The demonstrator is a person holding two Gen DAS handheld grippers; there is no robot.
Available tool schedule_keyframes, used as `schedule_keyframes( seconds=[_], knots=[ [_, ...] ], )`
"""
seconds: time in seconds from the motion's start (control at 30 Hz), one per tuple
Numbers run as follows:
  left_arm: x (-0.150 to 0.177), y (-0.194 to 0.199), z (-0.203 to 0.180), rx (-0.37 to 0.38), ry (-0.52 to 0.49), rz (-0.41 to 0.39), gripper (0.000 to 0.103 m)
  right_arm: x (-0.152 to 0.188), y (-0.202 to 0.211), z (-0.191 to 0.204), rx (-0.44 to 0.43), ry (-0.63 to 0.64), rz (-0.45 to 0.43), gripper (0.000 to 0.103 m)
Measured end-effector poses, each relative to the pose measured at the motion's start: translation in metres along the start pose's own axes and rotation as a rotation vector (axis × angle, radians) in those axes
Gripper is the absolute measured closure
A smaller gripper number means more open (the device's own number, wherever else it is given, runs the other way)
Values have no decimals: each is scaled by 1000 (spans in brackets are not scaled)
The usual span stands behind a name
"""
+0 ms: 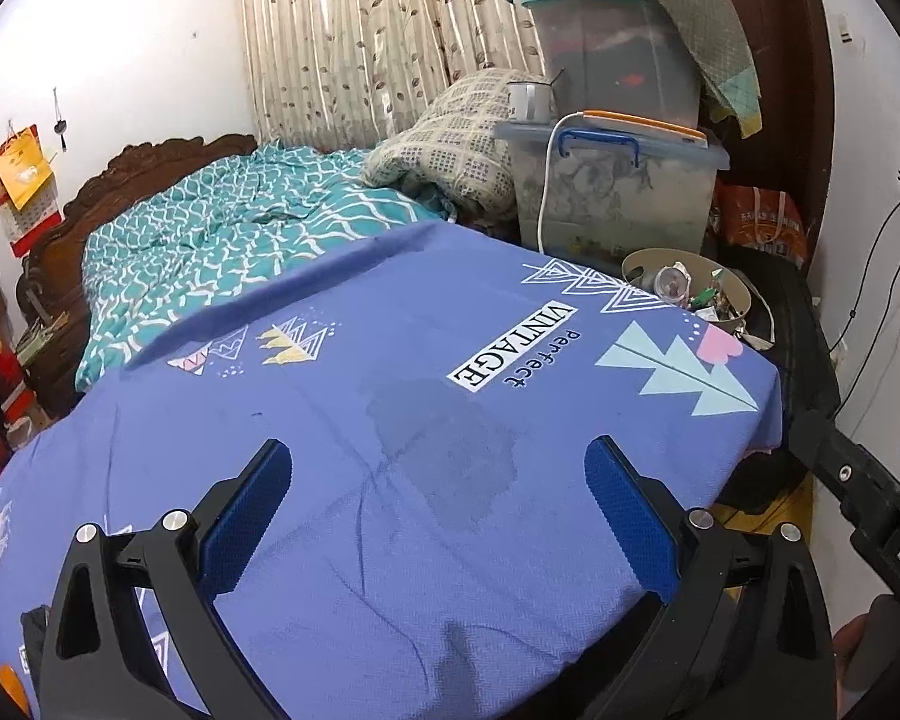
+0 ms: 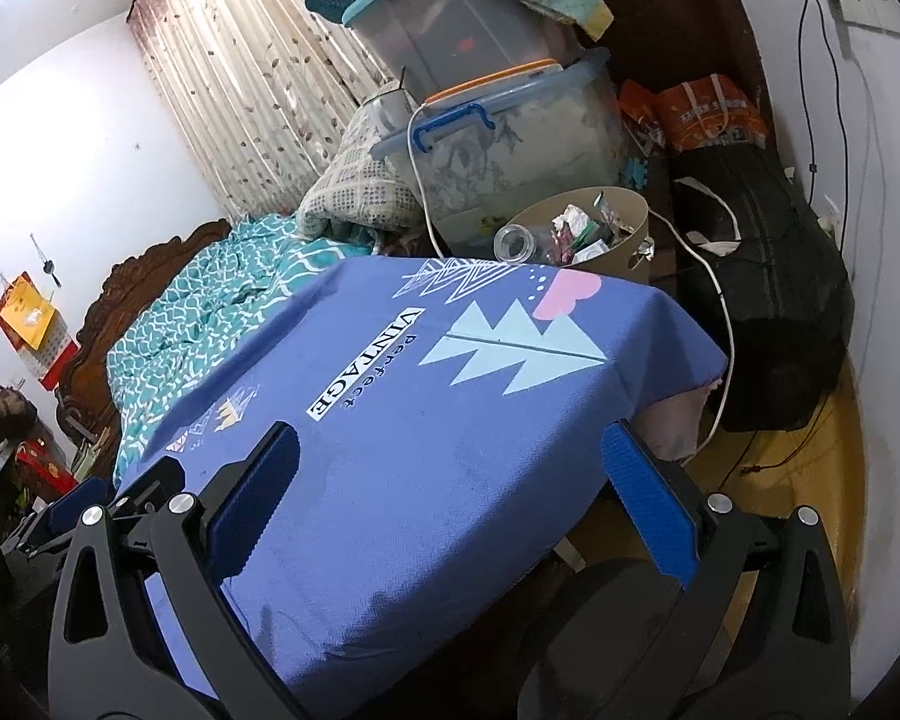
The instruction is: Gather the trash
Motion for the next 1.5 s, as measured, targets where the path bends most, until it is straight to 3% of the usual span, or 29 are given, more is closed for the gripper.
schedule_keyframes(
  seconds=[0.33,0.63,1.5],
  knots=[
    [3,-5,-4,-48,-34,12,8,2,-6,-2,0,-10,12,3],
    [8,-12,-5,-42,-32,44,8,6,-8,-2,1,-12,20,3],
    [13,-9,-5,-38,-34,42,9,9,-5,5,-16,2,13,3]
  ],
)
Point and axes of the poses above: each gripper's, at about its wrist camera, not at the fingertips, and y roughly against the way its jaws point, z to its left, x to its underside, the point moved 3 cm from there along -y, roughly the way its jaws point, and after that the axes turned 12 degrees about -y, right-handed, at the moved point
